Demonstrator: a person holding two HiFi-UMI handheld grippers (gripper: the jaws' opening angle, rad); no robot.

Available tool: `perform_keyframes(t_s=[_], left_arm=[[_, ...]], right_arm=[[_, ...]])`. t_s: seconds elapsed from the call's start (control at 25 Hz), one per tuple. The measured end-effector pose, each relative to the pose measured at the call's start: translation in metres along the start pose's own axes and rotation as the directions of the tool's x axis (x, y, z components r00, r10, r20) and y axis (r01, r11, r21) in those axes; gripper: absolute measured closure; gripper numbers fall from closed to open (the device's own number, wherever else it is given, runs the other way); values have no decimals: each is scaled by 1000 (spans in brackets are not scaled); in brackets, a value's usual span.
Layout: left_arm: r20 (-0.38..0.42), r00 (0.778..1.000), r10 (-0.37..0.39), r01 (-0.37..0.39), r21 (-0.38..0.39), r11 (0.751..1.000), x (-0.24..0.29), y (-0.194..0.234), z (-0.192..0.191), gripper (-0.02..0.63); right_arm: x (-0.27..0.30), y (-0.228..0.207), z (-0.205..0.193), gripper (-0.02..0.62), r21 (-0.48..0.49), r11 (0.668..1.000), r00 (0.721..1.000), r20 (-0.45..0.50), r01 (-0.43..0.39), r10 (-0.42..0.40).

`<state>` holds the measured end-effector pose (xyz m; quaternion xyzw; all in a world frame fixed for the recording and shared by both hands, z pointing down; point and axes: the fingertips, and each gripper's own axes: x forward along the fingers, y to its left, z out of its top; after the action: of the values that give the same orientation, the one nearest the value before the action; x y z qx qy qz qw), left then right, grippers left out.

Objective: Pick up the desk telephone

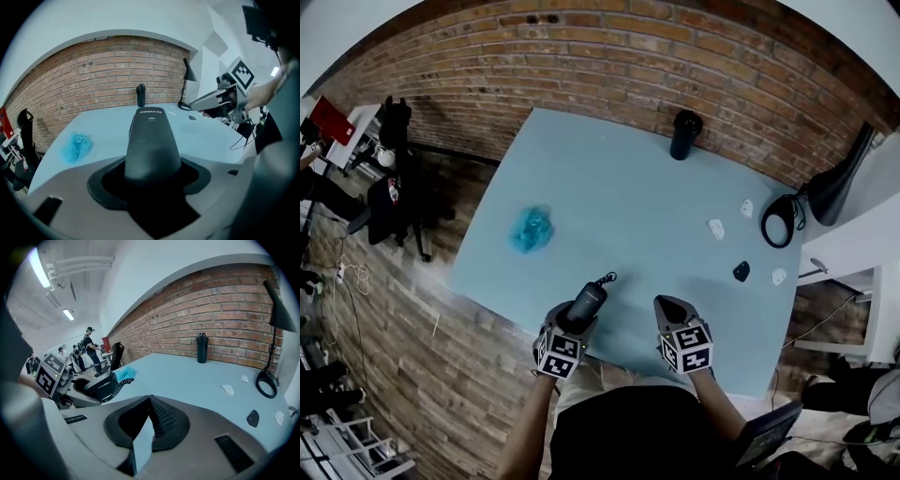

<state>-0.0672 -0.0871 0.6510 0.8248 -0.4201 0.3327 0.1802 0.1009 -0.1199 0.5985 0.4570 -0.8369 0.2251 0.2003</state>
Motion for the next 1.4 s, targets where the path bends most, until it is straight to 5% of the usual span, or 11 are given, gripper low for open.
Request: perform_keyframes(t_s=[0.64, 1.4], left_arm=[[57, 994, -97, 93, 71, 993, -41, 94, 23, 307], [97, 975, -201, 180, 194, 964, -30, 89, 79, 307]], right_arm=[[60, 97, 57, 586, -24, 999, 998, 52, 22, -21], [59, 81, 76, 586, 1, 992, 987, 99, 130, -129]])
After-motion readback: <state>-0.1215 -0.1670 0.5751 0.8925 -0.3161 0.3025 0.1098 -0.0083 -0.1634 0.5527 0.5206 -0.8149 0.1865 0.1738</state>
